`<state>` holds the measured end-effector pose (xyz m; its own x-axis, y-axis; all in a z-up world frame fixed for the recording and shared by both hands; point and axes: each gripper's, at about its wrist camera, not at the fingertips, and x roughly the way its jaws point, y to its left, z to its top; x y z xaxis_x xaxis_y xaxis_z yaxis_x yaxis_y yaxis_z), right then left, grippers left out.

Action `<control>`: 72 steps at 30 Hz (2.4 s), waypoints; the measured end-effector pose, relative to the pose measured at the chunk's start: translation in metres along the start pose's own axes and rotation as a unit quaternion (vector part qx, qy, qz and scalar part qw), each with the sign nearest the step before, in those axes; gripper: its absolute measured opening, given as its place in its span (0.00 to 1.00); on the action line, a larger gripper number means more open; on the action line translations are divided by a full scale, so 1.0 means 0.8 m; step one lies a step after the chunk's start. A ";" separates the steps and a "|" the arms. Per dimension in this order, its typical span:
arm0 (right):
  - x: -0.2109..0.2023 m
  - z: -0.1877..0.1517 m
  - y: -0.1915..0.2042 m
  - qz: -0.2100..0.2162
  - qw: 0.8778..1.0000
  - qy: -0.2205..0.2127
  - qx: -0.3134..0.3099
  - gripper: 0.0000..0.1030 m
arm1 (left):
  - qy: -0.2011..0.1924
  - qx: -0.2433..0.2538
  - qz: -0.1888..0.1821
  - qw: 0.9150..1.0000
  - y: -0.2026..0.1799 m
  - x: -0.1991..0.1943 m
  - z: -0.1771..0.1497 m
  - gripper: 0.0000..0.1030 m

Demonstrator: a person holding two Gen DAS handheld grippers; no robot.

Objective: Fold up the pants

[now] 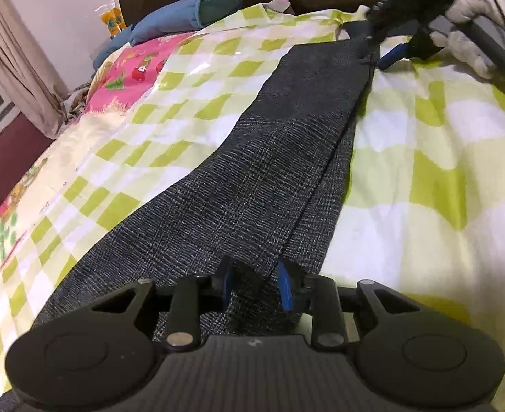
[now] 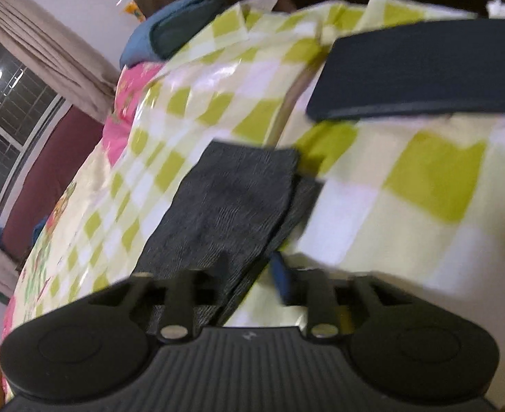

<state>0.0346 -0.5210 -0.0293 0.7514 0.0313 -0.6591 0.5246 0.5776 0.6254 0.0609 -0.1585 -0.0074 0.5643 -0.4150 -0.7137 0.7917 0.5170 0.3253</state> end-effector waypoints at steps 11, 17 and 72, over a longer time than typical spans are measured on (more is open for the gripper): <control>0.049 -0.006 -0.014 0.063 0.992 -0.016 0.105 0.33 | 0.004 -0.012 -0.003 1.000 0.004 -0.003 -0.001 0.42; -0.007 0.001 -0.001 0.073 0.994 -0.060 0.060 0.06 | -0.010 -0.005 0.001 1.000 0.004 -0.026 -0.004 0.43; -0.017 -0.345 0.273 0.076 0.699 0.127 -0.700 0.14 | 0.032 -0.073 0.029 0.996 0.055 -0.091 -0.125 0.24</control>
<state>0.0286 -0.1700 0.0012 0.5670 0.2209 -0.7936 -0.5930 0.7781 -0.2070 0.0310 -0.0307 -0.0032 0.5885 -0.3350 -0.7359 0.7128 0.6445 0.2766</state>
